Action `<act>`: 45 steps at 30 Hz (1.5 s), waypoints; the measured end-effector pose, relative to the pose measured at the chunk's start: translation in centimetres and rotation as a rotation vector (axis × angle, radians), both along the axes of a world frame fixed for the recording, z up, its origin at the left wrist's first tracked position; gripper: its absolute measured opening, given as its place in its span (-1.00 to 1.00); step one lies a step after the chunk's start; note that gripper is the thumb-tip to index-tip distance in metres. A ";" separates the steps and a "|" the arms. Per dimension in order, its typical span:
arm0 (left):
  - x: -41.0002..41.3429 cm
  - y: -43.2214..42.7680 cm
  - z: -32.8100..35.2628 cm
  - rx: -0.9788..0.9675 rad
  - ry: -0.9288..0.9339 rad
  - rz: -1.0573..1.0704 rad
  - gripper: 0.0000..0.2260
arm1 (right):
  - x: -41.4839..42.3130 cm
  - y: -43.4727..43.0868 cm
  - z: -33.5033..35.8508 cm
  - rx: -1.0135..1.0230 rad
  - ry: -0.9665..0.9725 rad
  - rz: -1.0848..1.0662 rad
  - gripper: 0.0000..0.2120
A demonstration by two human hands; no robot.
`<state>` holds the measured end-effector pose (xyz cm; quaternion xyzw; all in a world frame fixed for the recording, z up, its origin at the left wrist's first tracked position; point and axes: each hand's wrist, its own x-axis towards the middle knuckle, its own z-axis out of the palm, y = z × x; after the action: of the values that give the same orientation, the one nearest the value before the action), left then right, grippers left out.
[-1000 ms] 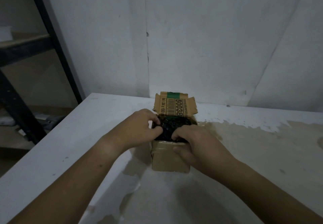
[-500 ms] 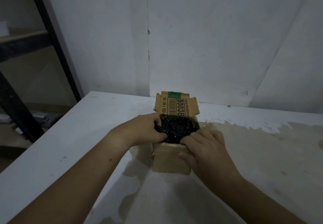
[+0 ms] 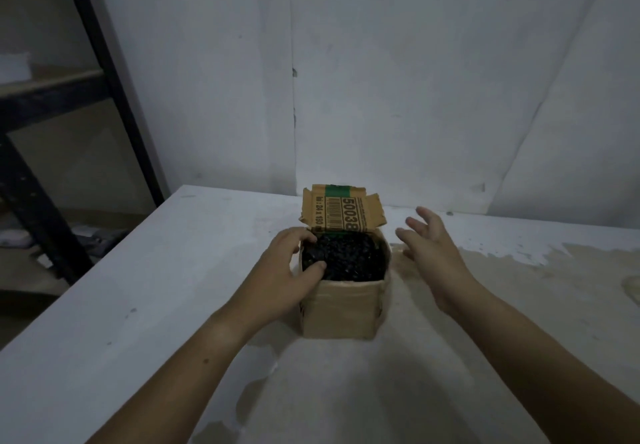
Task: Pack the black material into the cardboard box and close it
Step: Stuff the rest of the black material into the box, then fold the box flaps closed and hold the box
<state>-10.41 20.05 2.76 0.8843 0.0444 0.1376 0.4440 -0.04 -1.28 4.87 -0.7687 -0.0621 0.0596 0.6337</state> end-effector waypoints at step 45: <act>1.0 -0.2 0.0 -0.115 -0.153 0.193 -0.89 | 0.5 -2.3 1.1 -0.250 -0.433 0.367 -0.84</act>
<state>-9.37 19.84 2.75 0.8360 0.1029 0.2438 0.4807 0.41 -3.61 5.93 -0.8117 -0.3253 0.0151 0.4849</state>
